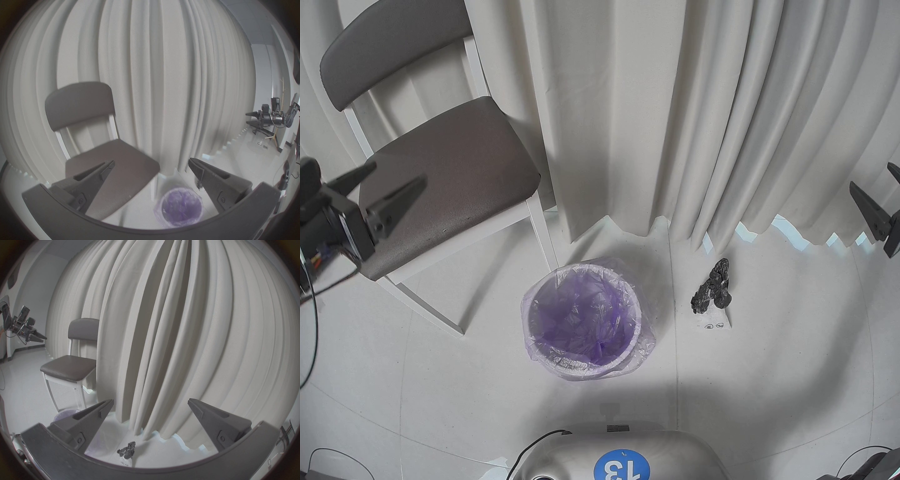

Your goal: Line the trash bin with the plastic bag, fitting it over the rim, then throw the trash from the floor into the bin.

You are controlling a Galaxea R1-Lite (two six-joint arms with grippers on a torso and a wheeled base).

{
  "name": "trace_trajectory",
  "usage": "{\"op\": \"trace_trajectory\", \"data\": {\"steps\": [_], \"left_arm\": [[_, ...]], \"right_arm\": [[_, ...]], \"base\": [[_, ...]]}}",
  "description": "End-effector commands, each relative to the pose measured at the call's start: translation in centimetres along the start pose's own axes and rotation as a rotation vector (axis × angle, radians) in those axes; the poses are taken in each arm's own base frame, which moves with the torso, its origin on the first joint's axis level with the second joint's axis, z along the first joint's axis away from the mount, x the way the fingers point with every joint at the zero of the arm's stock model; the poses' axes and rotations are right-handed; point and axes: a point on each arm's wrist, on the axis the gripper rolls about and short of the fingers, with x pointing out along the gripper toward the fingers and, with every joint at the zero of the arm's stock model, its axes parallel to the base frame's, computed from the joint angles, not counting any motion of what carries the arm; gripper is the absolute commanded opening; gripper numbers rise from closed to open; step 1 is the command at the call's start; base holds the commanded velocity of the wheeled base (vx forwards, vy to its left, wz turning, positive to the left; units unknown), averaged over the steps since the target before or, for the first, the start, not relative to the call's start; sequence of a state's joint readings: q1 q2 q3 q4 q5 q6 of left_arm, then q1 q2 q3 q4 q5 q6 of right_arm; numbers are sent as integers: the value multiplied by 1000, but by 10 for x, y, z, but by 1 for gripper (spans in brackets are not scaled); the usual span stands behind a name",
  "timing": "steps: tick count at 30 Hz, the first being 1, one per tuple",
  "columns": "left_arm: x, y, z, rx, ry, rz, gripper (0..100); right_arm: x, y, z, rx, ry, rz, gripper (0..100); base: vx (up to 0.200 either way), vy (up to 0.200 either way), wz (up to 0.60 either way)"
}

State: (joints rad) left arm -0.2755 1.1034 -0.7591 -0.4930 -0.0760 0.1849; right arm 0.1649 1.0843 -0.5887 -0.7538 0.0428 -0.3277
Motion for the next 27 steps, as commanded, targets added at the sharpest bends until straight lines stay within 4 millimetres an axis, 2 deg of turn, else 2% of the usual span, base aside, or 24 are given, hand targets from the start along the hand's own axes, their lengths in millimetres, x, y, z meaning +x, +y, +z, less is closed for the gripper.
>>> {"op": "trace_trajectory", "data": {"steps": [1, 2, 3, 5, 7, 11, 17, 27], "left_arm": [[17, 13, 18, 71, -19, 78, 100], [18, 13, 18, 73, -18, 81, 100], [24, 16, 15, 88, -3, 109, 100], [25, 19, 15, 91, 2, 125, 100], [19, 20, 16, 115, 10, 126, 100], [7, 24, 19, 188, 61, 148, 100], [4, 32, 46, 202, 50, 184, 100], [1, 32, 43, 216, 106, 224, 100]], "right_arm": [[21, 7, -19, 20, 91, 49, 100], [21, 8, -21, 20, 97, 51, 100], [26, 14, -38, 25, 159, 73, 100], [35, 19, -53, 23, 216, 99, 100], [45, 27, -55, 37, 216, 130, 100], [54, 39, -63, 43, 240, 173, 100], [78, 51, -93, 42, 346, 199, 100], [108, 75, -158, 35, 552, 270, 100]], "base": [[0, 0, 0], [0, 0, 0], [0, 0, 0], [0, 0, 0], [0, 0, 0], [0, 0, 0], [0, 0, 0], [0, 0, 0]]}}
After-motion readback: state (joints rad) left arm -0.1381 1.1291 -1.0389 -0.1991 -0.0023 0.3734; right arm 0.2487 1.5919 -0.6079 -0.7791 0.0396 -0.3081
